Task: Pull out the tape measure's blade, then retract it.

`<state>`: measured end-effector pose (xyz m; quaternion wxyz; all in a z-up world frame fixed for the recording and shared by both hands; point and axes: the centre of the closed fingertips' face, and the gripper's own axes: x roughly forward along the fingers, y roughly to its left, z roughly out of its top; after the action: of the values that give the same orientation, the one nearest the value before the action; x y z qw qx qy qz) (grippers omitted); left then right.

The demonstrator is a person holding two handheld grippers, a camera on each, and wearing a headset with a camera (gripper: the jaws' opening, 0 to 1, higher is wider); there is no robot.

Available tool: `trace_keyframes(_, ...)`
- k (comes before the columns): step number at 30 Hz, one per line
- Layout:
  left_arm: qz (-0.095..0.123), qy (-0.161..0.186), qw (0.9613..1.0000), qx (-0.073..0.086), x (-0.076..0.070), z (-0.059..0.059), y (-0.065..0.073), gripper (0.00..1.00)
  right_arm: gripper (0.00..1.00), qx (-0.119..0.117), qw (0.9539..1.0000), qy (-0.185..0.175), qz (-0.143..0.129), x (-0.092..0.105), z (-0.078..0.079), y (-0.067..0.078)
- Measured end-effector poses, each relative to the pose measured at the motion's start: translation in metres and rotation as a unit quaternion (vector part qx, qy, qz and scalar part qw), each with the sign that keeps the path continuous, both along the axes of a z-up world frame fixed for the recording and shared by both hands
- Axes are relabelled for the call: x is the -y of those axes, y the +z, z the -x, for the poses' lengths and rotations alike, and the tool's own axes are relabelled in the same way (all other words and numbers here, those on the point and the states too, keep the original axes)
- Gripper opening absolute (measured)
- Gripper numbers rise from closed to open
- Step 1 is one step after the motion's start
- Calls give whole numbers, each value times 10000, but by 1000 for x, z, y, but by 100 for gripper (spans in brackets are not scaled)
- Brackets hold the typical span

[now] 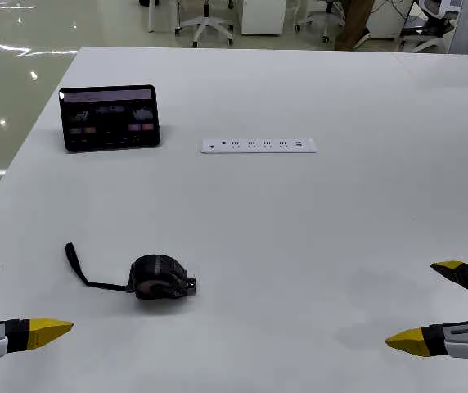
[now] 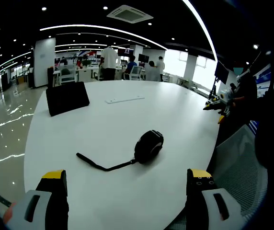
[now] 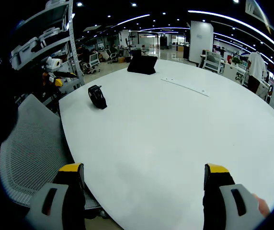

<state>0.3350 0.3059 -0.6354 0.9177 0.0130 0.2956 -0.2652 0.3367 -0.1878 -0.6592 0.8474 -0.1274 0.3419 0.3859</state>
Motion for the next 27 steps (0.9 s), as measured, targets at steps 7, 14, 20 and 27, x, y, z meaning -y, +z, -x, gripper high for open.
trace_keyframes(7,6,4,10000,6,-1,0,1,100,100,1,10000,-6,20,1,0,-1)
trace_keyframes(14,9,-1,10000,20,-2,0,0,100,100,-17,10000,-2,38,2,1,-1)
trace_keyframes(20,27,-52,10000,49,2,0,0,100,100,52,10000,6,63,1,0,-1)
trace_keyframes(27,417,-448,9977,283,26,-3,7,100,100,85,9999,37,64,-3,-4,-1)
